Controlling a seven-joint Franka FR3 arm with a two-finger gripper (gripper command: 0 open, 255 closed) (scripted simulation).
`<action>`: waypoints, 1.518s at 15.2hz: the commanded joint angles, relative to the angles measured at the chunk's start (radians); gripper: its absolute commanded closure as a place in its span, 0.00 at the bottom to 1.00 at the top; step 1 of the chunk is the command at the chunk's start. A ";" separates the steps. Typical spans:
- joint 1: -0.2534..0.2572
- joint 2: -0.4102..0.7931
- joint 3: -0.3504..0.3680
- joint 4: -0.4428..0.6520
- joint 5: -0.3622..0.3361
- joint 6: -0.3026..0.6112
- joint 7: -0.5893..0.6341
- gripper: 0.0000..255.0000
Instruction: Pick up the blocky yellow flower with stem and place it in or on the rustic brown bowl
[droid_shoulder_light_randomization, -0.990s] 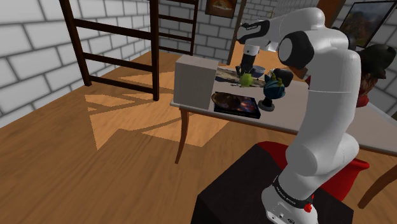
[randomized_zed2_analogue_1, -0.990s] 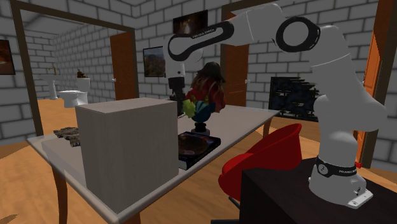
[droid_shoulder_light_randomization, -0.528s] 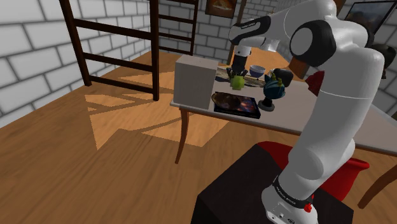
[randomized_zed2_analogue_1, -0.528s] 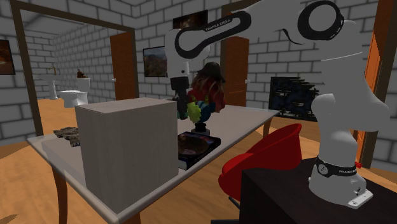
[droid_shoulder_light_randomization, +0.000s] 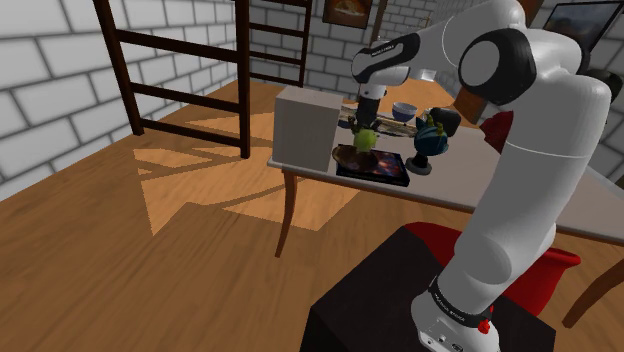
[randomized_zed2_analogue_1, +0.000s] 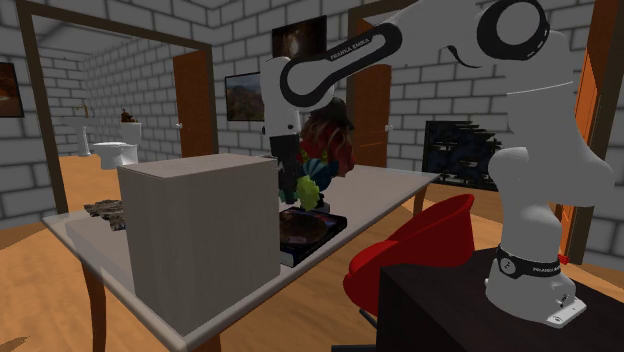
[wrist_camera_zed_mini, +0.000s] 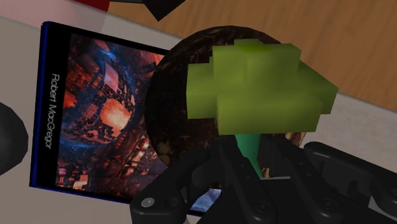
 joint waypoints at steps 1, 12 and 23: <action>-0.001 0.010 0.000 -0.015 0.004 0.025 -0.004 1.00; -0.003 0.040 0.003 -0.057 0.015 0.095 -0.014 1.00; -0.004 0.023 0.000 -0.010 0.007 0.032 -0.009 0.00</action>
